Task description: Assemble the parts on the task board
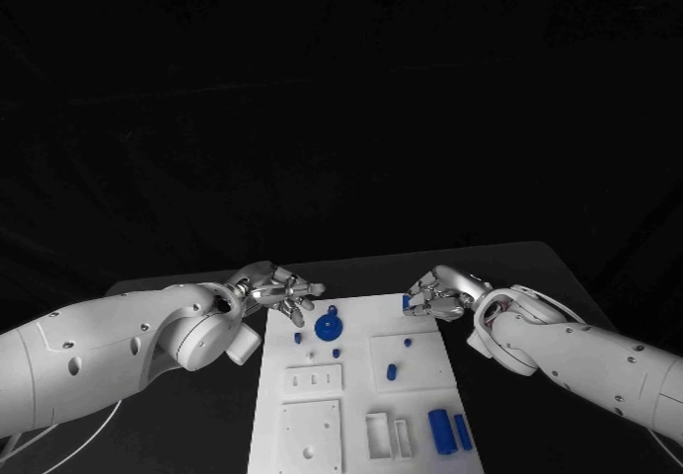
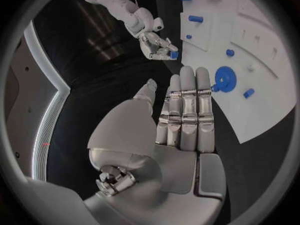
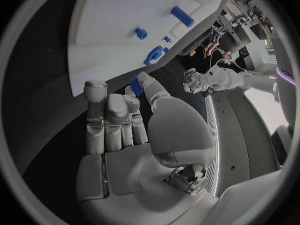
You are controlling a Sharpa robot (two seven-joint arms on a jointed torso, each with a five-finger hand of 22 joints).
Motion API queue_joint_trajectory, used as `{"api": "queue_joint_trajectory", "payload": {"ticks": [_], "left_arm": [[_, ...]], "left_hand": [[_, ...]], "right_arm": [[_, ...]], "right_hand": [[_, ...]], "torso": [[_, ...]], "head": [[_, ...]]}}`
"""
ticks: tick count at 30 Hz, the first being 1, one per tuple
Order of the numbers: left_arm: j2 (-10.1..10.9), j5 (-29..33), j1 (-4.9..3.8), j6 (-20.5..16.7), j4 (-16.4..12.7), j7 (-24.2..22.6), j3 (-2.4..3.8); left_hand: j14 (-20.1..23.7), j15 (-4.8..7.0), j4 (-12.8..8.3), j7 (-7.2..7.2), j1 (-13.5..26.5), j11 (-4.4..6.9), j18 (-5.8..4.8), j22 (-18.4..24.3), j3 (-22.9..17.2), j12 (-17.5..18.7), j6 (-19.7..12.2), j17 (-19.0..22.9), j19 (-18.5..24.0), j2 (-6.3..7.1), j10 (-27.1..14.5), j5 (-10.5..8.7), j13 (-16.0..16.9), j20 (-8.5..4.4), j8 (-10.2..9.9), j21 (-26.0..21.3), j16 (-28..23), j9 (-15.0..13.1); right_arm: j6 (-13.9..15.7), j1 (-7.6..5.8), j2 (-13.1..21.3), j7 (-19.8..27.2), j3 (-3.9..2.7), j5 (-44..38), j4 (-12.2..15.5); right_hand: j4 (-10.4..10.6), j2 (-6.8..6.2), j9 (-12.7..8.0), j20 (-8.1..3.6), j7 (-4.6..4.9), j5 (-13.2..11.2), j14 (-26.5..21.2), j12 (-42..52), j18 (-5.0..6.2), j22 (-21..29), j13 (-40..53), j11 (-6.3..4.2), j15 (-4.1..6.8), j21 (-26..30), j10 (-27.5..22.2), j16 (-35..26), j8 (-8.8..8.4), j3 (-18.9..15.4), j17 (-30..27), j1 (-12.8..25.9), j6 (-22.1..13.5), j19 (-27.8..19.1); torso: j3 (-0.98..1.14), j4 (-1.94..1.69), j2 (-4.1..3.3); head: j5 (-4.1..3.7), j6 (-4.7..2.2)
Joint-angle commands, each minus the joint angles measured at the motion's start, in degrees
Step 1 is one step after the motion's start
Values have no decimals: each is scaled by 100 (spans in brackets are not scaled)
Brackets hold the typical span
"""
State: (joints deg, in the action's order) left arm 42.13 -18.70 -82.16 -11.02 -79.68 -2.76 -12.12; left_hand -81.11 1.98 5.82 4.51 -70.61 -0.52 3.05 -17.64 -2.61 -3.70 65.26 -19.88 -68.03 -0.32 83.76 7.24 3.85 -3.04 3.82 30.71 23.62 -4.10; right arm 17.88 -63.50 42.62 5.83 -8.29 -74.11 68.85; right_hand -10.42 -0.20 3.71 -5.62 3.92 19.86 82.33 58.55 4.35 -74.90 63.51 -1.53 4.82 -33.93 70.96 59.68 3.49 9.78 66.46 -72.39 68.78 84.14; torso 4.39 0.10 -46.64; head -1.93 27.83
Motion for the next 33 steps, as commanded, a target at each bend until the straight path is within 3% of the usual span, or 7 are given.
{"api": "queue_joint_trajectory", "payload": {"ticks": [1, 10, 12, 14, 18, 27, 33], "left_arm": [[-104, -327, -10, 377, 45, 643, 9], [-448, -350, -12, 600, 254, 1049, 3], [-529, -347, -10, 600, 305, 1096, 1], [-584, -344, -9, 594, 347, 1120, -1], [-661, -341, -3, 602, 417, 1161, -5], [-748, -442, 11, 674, 440, 1235, -28], [-791, -574, 22, 751, 437, 1273, -32]], "left_hand": [[120, 26, 14, -32, 87, 23, -87, -218, 102, -49, 109, -218, 100, -25, 167, 48, 13, -44, -9, 250, 372, -84], [446, 93, 169, -157, 416, 97, -87, -883, 259, -419, 304, -592, 455, -177, 149, 70, 104, -113, 34, 883, 1306, -1075], [416, 165, 259, -300, 580, 187, -111, -1003, 323, -668, 416, -738, 428, -212, 218, 122, 210, -176, 332, 998, 1631, -1823], [599, 171, 392, -322, 686, 211, -131, -1176, 323, -985, -173, -862, 512, -235, 62, 128, 366, -195, 1003, 1104, 1995, -3339], [698, 213, 573, -365, 815, 249, -136, -1414, 265, -1485, -512, -889, 539, -191, -111, 155, 598, -225, 1633, 1193, 2408, -4440], [920, 225, 702, -414, 1049, 257, -142, -1911, 20, -2122, -780, -727, 631, 69, -478, 231, 992, -228, 2200, 1151, 2929, -5064], [1103, 194, 672, -399, 1094, 229, -148, -2173, 15, -2334, -1010, -653, 682, 60, -684, 286, 1105, -195, 2570, 1009, 3147, -5132]], "right_arm": [[-80, -35, -24, -306, 0, -272, 135], [-200, -102, -163, -530, 0, -422, 526], [-231, -111, -221, -571, 0, -443, 606], [-252, -115, -274, -595, 0, -454, 651], [-294, -119, -369, -626, 0, -465, 711], [-360, -120, -503, -670, 2, -481, 800], [-376, -119, -552, -683, 3, -485, 883]], "right_hand": [[45, -54, 8, -33, -12, 12, 50, 31, -23, -425, 5, 11, -2, -45, 47, 33, 10, 38, 10, 32, -17, 99], [142, -120, 6, -33, -3, 6, 66, 45, -23, -437, 13, 13, -2, -116, 70, 55, 10, 103, 34, 21, -53, 117], [161, -131, 6, -31, 2, 6, 69, 52, -21, -440, 18, 14, -3, -129, 74, 59, 8, 126, 39, 14, -69, 121], [161, -131, 6, -31, 2, 7, 70, 52, -21, -440, 19, 14, -3, -129, 74, 60, 7, 126, 40, 13, -70, 121], [165, -137, 5, -31, 8, 24, 74, 57, -21, -446, 22, 16, -5, -159, 78, 69, 8, 143, 48, 9, -84, 127], [165, -146, 6, -29, 11, 41, 71, 58, -18, -448, 24, 19, -6, -174, 77, 69, 9, 167, 53, 7, -92, 129], [165, -146, 6, -29, 11, 41, 71, 58, -18, -448, 24, 19, -6, -174, 77, 69, 9, 167, 53, 7, -92, 129]], "torso": [[-24, 35, 73], [-57, 89, 197], [-63, 101, 226], [-68, 107, 246], [-71, 114, 269], [-77, 121, 259], [-72, 121, 254]], "head": [[64, 2], [98, 52], [107, 70], [111, 74], [124, 88], [139, 98], [118, 118]]}}
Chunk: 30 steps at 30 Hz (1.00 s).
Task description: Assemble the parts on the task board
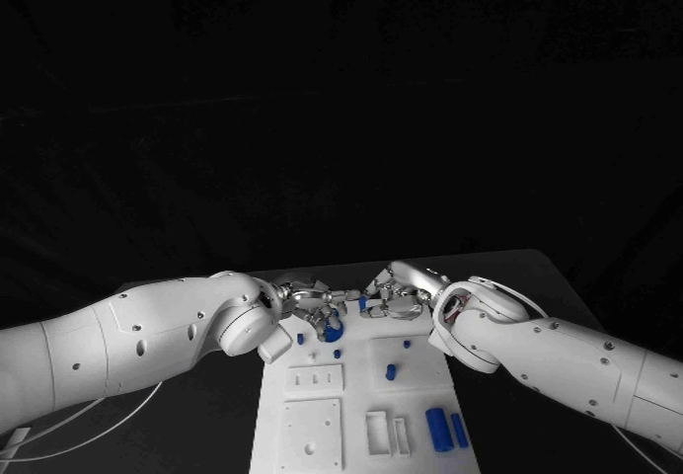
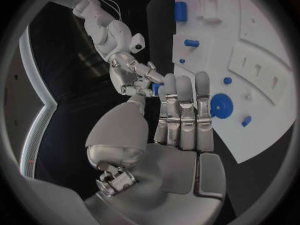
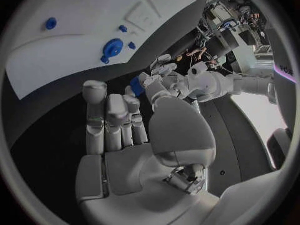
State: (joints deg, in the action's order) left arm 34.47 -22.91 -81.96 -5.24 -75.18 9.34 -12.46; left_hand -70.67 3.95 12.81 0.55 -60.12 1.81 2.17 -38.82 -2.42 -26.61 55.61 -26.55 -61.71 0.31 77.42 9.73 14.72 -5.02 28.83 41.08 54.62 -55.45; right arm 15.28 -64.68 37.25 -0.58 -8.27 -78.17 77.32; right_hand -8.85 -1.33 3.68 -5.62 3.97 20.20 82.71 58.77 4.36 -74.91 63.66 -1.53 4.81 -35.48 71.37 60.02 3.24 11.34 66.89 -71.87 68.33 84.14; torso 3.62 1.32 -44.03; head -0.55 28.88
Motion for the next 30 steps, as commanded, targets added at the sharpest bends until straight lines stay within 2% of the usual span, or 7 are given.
{"api": "queue_joint_trajectory", "payload": {"ticks": [1, 10, 13, 30], "left_arm": [[-38, -201, 4, 190, -10, 70, 2], [-88, -387, 17, 228, 19, 99, 0], [-96, -392, 18, 231, 22, 105, 0], [-102, -391, 20, 216, 55, 132, 0]], "left_hand": [[71, -4, -44, -3, 37, -3, -60, -87, -1, -64, -62, 24, 54, -5, -67, 35, 24, 4, 93, -46, 70, 18], [162, -33, -129, 25, 15, -30, -59, -211, 27, -107, -127, 102, 80, -27, -166, 29, 16, 32, 122, -172, 115, 148], [183, -39, -186, 31, 15, -34, -62, -388, 84, -132, -136, 189, 34, -85, -180, 24, -14, 38, 148, -339, 166, 289], [200, -42, -170, 36, 20, -39, -61, -503, 81, -134, -157, 207, 14, -90, -192, 19, -19, 43, 159, -429, 183, 318]], "right_arm": [[-116, -1, -24, -43, 1, -79, 55], [-152, 0, -59, -57, 1, -81, 125], [-183, 0, -66, -65, 1, -81, 145], [-352, 4, -66, -114, 10, -93, 238]], "right_hand": [[11, -33, 9, -28, 8, 14, 35, 35, -16, -448, 8, 19, -5, -18, 36, 39, 32, 21, 15, -41, -49, 128], [11, -33, 9, -28, 8, 14, 35, 35, -16, -448, 8, 19, -5, -18, 36, 39, 32, 21, 15, -41, -49, 128], [9, -35, 9, -27, 8, 16, 34, 34, -14, -449, 8, 20, -5, -29, 34, 40, 33, 36, 21, -37, -51, 130], [9, -35, 9, -27, 8, 16, 34, 34, -14, -449, 8, 20, -5, -29, 34, 40, 33, 36, 21, -37, -51, 130]], "torso": [[5, -1, -7], [3, 2, -5], [1, 2, -7], [0, 1, -11]], "head": [[-24, 16], [-28, 22], [-28, 25], [-20, 21]]}}
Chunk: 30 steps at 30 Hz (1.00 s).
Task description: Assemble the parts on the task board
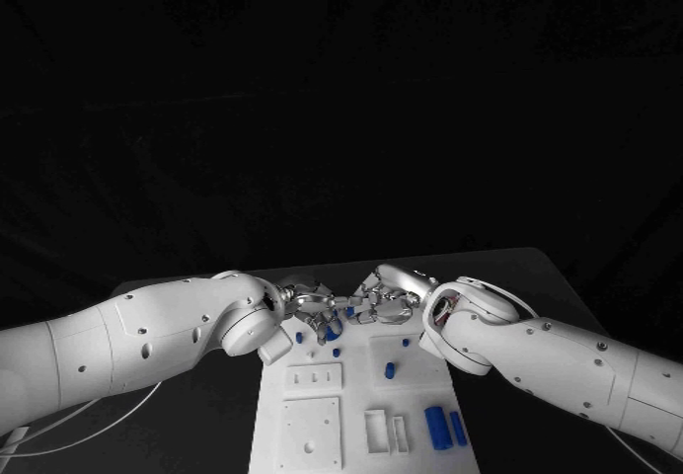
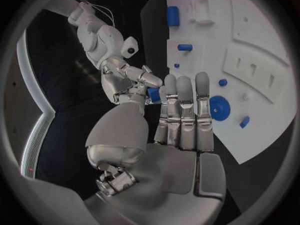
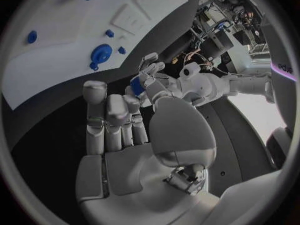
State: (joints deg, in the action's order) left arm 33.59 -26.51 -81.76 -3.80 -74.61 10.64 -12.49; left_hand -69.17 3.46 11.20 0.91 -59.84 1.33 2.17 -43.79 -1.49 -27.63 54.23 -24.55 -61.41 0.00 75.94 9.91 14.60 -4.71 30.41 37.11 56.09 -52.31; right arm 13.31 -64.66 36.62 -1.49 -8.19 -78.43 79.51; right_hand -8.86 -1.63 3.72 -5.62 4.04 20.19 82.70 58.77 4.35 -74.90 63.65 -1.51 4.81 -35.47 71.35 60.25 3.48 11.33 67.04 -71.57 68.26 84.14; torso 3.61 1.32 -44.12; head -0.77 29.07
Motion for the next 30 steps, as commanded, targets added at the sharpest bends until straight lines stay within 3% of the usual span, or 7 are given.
{"api": "queue_joint_trajectory", "payload": {"ticks": [1, 10, 17, 30], "left_arm": [[-14, -31, 0, 71, 0, 3, 3], [-19, -29, 0, 201, -1, 8, 3], [-26, -27, 0, 347, -8, 5, 3], [-37, -55, 0, 419, 7, 43, 3]], "left_hand": [[54, 5, -5, 0, -14, 9, -62, -37, -19, -33, -16, 12, -20, -65, -46, 4, -8, 13, -1, -61, 38, 15], [60, 6, -62, -5, -52, 11, -66, -105, -13, -30, 8, 12, -28, -137, -43, -25, -12, 13, -7, -117, 51, 42], [84, 7, -313, -19, -205, 16, -80, -276, 38, -22, 73, 5, -48, -306, -44, -43, -11, 8, -113, -248, 72, 147], [95, 4, -502, -17, -293, 15, -83, -407, 33, 9, 105, 15, -74, -404, -44, 16, -22, 12, -221, -371, 57, 227]], "right_arm": [[-164, 3, -3, -26, 3, -68, 20], [-200, 6, -24, -39, 8, -79, 16], [-189, 7, -41, -36, 8, -81, 11], [-213, 8, -57, -31, 9, -72, 32]], "right_hand": [[10, -5, 5, -27, 2, 17, 34, 35, -14, -449, 9, 18, -5, -30, 36, 17, 9, 37, 5, -67, -45, 130], [8, 1, 6, -25, 3, 9, 32, 35, -14, -450, 11, 19, -7, -32, 30, 12, 10, 52, 9, -65, -46, 128], [14, 4, 6, -25, 2, 6, 31, 34, -14, -449, 10, 19, -7, -28, 29, 6, 10, 51, 7, -55, -44, 128], [15, 5, 6, -25, 2, 6, 31, 34, -14, -449, 10, 19, -7, -28, 28, 6, 10, 51, 6, -54, -44, 128]], "torso": [[0, 1, -2], [2, -1, -4], [4, 2, -7], [1, 2, -8]], "head": [[2, 2], [-4, 9], [-11, 14], [-14, 13]]}}
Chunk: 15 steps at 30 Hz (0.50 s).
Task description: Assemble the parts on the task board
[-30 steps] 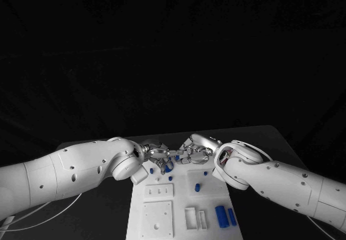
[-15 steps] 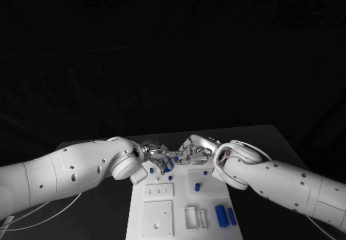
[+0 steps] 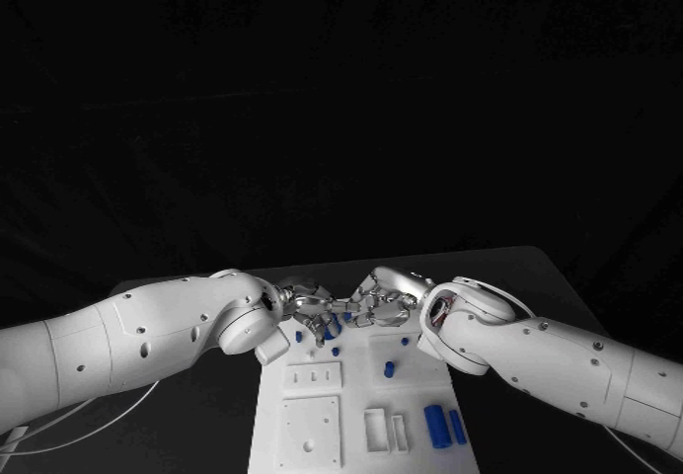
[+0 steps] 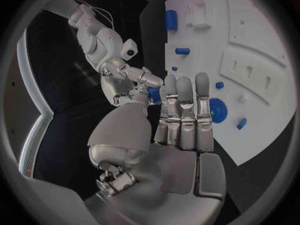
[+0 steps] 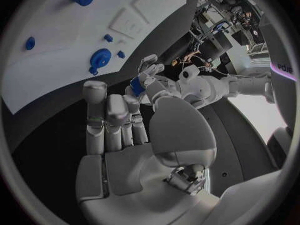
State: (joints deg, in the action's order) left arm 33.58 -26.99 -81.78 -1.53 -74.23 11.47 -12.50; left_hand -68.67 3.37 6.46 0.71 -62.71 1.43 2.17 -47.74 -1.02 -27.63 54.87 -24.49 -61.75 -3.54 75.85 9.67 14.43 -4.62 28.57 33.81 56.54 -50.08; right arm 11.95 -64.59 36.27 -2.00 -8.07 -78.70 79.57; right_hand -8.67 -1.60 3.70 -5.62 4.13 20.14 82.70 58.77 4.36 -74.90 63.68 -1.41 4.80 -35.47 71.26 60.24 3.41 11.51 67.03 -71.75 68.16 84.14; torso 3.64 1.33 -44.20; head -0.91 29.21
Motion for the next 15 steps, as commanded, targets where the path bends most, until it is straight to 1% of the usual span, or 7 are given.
{"api": "queue_joint_trajectory", "payload": {"ticks": [1, 5, 9, 11, 12, 13, 15], "left_arm": [[-37, -8, 1, 190, -28, -41, 4], [-42, -9, 1, 189, -20, -47, 4], [-43, -10, 1, 199, -16, -48, 4], [-43, -10, 1, 215, -13, -46, 4], [-44, -10, 1, 229, -11, -44, 4], [-44, -10, 1, 239, -10, -42, 4], [-45, -10, 1, 262, -9, -40, 4]], "left_hand": [[45, 13, -37, 2, -14, 5, -83, -19, -22, 11, 43, 9, -43, -61, -37, 64, -5, 3, -41, -46, 12, 8], [47, 14, -83, -4, -74, 7, -84, -39, -91, 16, 35, 9, -46, -149, -40, 139, -7, 2, -57, -67, 12, 19], [59, 11, -207, 3, -238, 4, -85, -69, -261, 28, 7, 10, -47, -318, -52, 202, -12, 4, -98, -98, 8, 50], [64, 10, -253, 6, -286, 1, -85, -84, -311, 34, 2, 10, -46, -340, -57, 250, -15, 6, -117, -114, 7, 67], [69, 9, -289, 7, -319, 2, -85, -95, -352, 39, -2, 11, -47, -356, -59, 330, -18, 6, -131, -122, 5, 80], [73, 8, -327, 8, -348, 0, -85, -105, -396, 48, -11, 12, -46, -354, -65, 526, -23, 6, -151, -131, 2, 97], [82, 3, -388, 17, -349, -7, -83, -135, -501, 73, -3, 18, -43, -339, -66, 631, -38, 12, -195, -165, -8, 145]], "right_arm": [[-80, 0, -23, 20, -3, -45, 28], [-86, 1, -23, 19, -2, -44, 33], [-84, 3, -20, 16, -2, -44, 35], [-83, 3, -20, 16, -2, -44, 36], [-82, 3, -21, 16, -2, -44, 37], [-82, 3, -21, 16, -2, -44, 37], [-83, 4, -21, 15, -2, -44, 36]], "right_hand": [[-4, 2, 8, -25, -8, 11, 32, 34, -14, -449, 7, 10, -7, -28, 38, 6, 17, 32, 7, -36, -34, 128], [-4, 2, 8, -25, -8, 11, 32, 34, -14, -449, 7, 10, -7, -28, 38, 6, 17, 32, 7, -36, -34, 128], [-4, 2, 8, -25, -8, 11, 32, 34, -14, -449, 7, 10, -7, -28, 38, 6, 17, 32, 7, -36, -34, 128], [-4, 2, 8, -25, -8, 11, 32, 34, -14, -449, 7, 10, -7, -28, 38, 6, 17, 32, 7, -36, -34, 128], [-4, 2, 8, -25, -8, 11, 32, 34, -14, -449, 7, 10, -7, -28, 38, 6, 17, 32, 7, -36, -34, 128], [-4, 2, 8, -25, -8, 11, 32, 34, -14, -449, 7, 10, -7, -28, 38, 6, 17, 32, 7, -36, -34, 128], [-4, 2, 8, -25, -8, 11, 32, 34, -14, -449, 7, 10, -7, -28, 38, 6, 17, 32, 7, -36, -34, 128]], "torso": [[-2, 1, -1], [-2, 0, -1], [-1, -2, -2], [-2, -3, -2], [-2, -3, -2], [-2, -4, -1], [-2, -5, -2]], "head": [[0, -1], [2, 3], [9, 11], [9, 12], [9, 12], [7, 15], [5, 16]]}}
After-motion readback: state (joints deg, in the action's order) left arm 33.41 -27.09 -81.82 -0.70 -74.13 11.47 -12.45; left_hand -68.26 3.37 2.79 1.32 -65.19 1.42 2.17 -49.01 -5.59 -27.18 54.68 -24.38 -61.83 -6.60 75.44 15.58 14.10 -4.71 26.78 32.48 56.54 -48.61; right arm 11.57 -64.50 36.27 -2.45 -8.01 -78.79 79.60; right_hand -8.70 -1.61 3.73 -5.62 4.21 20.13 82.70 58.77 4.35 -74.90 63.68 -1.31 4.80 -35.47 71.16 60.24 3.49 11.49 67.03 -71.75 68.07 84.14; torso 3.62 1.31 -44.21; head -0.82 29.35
